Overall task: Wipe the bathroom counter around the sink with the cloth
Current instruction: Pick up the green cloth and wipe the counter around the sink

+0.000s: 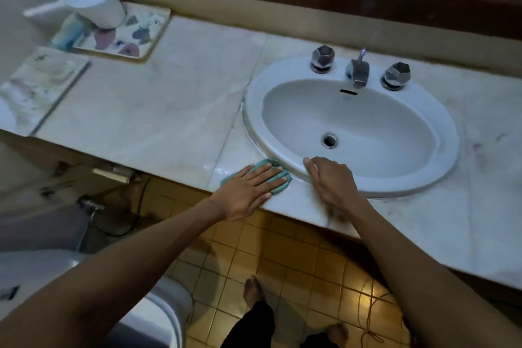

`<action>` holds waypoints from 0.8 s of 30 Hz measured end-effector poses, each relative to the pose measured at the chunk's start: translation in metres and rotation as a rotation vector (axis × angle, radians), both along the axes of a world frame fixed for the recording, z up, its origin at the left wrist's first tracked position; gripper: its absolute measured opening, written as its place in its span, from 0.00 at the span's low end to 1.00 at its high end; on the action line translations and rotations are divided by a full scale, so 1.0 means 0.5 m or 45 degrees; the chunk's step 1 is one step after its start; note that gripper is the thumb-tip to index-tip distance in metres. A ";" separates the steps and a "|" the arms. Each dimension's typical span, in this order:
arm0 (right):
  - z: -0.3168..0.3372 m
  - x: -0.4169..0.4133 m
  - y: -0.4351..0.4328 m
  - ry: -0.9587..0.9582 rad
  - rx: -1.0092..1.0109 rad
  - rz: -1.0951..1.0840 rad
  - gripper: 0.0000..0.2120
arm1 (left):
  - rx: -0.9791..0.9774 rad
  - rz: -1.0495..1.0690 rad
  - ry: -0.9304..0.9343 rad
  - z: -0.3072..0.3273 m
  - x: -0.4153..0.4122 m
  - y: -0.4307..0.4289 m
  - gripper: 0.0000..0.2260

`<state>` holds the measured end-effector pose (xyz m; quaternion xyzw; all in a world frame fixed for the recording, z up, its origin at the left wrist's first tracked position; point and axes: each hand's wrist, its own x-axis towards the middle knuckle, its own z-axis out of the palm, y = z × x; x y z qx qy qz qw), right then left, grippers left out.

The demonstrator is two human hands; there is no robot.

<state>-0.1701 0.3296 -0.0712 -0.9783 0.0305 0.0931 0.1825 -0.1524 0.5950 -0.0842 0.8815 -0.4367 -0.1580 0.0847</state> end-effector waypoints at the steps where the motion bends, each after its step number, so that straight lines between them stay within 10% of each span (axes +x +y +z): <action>1: -0.002 0.013 0.027 0.001 0.006 0.005 0.27 | -0.003 0.035 -0.003 0.000 0.015 0.022 0.24; 10: -0.009 0.171 0.209 -0.130 0.221 0.068 0.25 | -0.055 0.388 -0.094 -0.021 0.165 0.156 0.23; 24: -0.023 0.529 0.326 -0.133 -0.134 0.174 0.30 | -0.098 0.805 -0.207 -0.041 0.526 0.210 0.24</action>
